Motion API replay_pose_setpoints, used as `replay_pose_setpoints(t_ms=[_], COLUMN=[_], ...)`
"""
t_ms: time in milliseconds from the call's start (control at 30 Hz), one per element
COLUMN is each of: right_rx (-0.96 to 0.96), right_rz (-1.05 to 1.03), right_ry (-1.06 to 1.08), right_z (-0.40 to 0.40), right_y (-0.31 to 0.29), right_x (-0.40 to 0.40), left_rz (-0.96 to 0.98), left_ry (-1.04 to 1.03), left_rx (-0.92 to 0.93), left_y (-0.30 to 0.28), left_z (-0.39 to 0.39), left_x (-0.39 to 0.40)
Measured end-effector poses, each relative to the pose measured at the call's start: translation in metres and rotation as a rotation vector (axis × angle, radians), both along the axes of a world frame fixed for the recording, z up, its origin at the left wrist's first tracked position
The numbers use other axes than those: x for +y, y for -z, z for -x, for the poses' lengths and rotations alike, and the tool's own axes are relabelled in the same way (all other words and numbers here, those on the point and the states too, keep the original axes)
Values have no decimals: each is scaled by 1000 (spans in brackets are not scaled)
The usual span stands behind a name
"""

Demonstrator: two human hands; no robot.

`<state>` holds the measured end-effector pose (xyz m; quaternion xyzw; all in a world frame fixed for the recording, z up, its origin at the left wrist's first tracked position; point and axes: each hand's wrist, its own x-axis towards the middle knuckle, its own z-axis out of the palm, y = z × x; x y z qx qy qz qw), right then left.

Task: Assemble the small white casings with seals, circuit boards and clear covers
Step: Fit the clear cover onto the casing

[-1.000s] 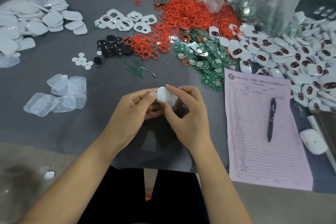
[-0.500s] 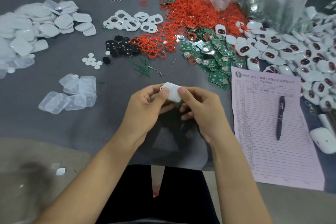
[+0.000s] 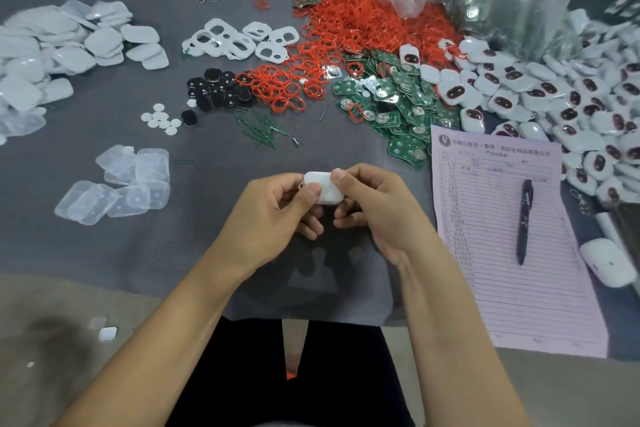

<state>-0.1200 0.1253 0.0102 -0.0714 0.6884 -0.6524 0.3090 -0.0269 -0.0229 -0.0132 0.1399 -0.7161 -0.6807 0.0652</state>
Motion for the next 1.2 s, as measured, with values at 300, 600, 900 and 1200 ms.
replay_pose_setpoints(t_ms=[300,600,900,1200], right_rx=[57,107,332,433], right_rz=[28,140,5,-75], right_ry=[-5,-77,-66,-137], right_z=[-2,-7,-10,-11], right_y=[4,10,17,18], right_x=[0,13,12,11], left_rz=[-181,-150,42,-198], left_ry=[-30,-113,-2,138], left_rx=[-3,32,2,-16], left_y=[-9,-2,-5,-8], left_z=[0,-1,-1,-2], left_x=[4,6,3,-10])
